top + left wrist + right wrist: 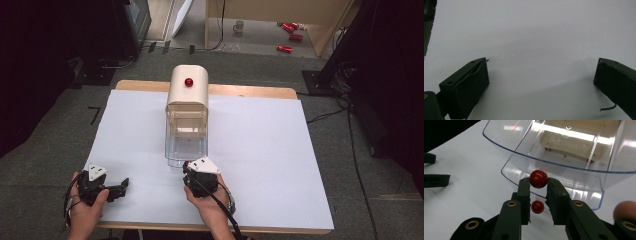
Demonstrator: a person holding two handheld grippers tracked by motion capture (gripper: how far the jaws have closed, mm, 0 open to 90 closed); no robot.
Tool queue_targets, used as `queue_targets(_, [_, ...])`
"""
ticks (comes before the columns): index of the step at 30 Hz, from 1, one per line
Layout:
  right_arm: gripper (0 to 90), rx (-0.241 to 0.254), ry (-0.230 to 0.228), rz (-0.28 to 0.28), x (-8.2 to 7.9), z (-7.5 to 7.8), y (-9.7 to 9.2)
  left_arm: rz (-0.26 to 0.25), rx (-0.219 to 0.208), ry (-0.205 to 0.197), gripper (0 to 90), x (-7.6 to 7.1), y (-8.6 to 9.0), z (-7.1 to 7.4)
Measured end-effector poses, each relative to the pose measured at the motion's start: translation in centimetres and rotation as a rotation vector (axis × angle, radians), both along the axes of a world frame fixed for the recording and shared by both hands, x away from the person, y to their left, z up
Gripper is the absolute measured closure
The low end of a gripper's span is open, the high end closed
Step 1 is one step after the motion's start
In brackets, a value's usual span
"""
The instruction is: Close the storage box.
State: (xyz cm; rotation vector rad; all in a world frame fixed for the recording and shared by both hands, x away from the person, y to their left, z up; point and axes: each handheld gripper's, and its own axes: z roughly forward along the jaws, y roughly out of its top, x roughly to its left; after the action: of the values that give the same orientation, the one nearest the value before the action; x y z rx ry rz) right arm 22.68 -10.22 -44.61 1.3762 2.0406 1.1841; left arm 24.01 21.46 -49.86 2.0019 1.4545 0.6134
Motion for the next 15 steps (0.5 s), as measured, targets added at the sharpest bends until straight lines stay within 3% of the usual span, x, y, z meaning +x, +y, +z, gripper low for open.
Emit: queue_targets(15, [76.0, 0.009, 0.001, -0.002, 0.14, -0.15, 0.14, 0.000, 0.000, 0.000, 0.0, 0.00, 0.00, 0.00])
